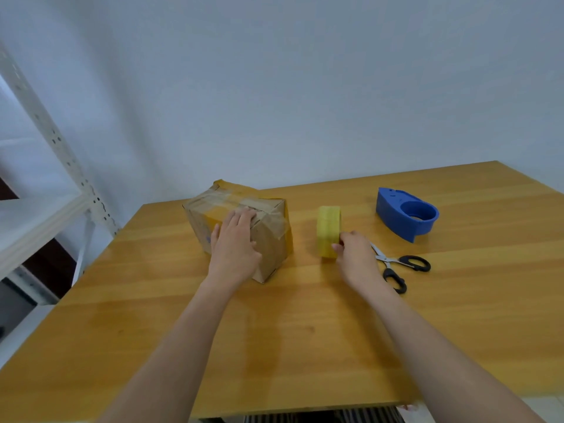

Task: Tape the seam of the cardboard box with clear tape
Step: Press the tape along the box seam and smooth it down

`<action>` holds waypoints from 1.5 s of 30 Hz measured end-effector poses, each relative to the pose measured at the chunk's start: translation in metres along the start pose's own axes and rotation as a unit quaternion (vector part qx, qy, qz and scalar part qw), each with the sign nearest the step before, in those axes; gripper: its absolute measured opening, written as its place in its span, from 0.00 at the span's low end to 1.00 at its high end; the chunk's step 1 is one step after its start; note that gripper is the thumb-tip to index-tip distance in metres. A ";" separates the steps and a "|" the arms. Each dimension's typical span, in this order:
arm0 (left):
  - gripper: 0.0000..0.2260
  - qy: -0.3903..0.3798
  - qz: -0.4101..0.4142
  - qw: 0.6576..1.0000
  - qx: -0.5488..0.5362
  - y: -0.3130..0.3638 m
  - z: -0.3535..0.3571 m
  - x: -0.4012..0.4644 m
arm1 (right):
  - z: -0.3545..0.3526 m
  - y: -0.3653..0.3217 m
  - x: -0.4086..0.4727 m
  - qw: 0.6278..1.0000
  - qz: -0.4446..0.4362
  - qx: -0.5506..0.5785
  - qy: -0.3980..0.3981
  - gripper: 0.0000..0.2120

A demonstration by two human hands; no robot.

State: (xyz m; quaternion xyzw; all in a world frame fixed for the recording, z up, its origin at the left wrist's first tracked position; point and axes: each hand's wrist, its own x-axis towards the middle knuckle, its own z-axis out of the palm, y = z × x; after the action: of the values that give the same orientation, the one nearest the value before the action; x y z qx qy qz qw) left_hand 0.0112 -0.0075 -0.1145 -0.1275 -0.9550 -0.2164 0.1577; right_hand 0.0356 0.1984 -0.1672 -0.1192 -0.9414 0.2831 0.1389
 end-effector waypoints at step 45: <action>0.32 -0.081 0.050 0.985 -0.143 -0.072 -0.026 0.014 | 0.016 -0.101 0.030 0.936 -0.286 0.174 -0.109 0.17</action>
State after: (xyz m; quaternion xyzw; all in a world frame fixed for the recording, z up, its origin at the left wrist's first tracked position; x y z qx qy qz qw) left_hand -0.0180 -0.0795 -0.1145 -0.2137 -0.9162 -0.3314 0.0709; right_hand -0.0123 0.1174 -0.1164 0.2123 -0.8812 0.4021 0.1295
